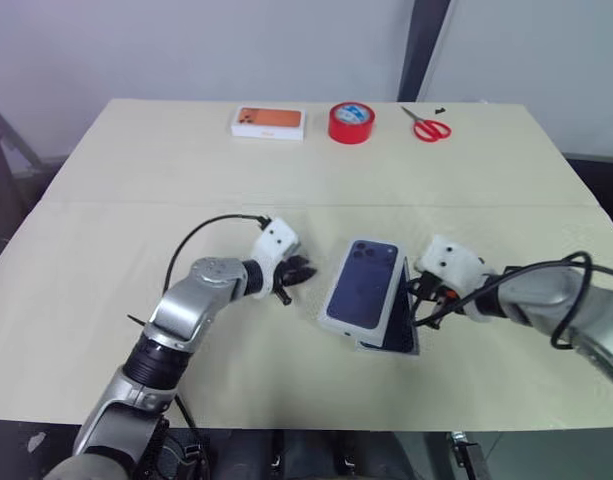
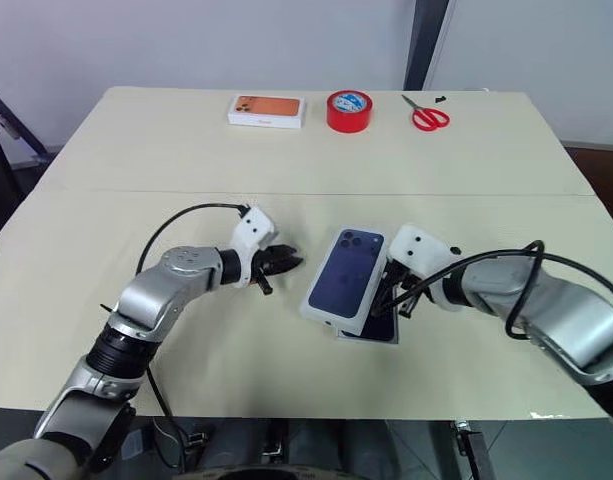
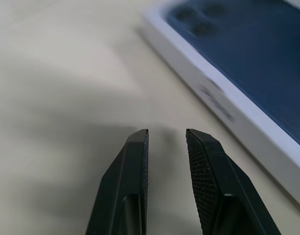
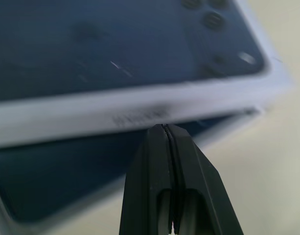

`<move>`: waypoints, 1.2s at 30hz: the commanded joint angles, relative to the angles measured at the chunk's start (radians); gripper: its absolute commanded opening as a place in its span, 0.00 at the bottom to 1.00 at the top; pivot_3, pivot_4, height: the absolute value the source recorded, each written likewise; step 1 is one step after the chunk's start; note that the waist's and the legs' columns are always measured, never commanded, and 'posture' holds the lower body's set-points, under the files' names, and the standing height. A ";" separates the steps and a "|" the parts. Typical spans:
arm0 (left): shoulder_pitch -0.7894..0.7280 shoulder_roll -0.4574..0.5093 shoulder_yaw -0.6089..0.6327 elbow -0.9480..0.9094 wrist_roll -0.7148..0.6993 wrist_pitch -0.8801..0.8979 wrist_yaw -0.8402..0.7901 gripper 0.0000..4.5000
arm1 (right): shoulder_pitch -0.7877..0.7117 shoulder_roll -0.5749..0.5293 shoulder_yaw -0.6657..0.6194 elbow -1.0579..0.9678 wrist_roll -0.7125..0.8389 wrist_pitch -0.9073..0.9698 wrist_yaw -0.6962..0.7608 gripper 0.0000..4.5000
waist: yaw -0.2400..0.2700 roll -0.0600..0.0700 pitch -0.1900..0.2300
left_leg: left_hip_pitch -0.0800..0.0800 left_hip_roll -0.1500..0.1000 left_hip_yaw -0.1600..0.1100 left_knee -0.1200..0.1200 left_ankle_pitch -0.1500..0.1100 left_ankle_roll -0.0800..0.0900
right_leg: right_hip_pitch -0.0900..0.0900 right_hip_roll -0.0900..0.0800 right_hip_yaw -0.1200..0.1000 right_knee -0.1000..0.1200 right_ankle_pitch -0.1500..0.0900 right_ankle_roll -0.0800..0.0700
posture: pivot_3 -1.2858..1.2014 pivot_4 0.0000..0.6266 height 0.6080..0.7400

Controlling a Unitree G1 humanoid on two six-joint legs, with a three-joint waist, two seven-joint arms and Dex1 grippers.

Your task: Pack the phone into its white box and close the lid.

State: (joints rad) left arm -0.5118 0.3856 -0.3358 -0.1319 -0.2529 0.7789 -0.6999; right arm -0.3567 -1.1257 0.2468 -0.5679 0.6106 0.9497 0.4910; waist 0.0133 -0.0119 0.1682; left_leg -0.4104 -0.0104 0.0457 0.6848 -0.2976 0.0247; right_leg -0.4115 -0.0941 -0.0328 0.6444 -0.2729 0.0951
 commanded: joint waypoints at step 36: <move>-0.082 -0.051 -0.122 -0.037 0.006 -0.030 -0.167 0.28 | 0.139 -0.026 -0.163 -0.107 -0.161 0.065 0.202 0.01 | -0.001 0.000 0.000 | 0.000 0.000 0.000 0.000 0.000 0.000 | 0.000 0.000 0.000 0.000 0.000 0.000 | 0.52 0.24 0.84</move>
State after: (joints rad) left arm -0.5894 0.3428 -0.4551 -0.1499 -0.2464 0.7693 -0.8648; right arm -0.2135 -1.1572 0.1002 -0.6279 0.4522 1.0204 0.6825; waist 0.0127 -0.0118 0.1681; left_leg -0.4104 -0.0106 0.0457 0.6850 -0.2977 0.0249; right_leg -0.4112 -0.0938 -0.0329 0.6443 -0.2729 0.0951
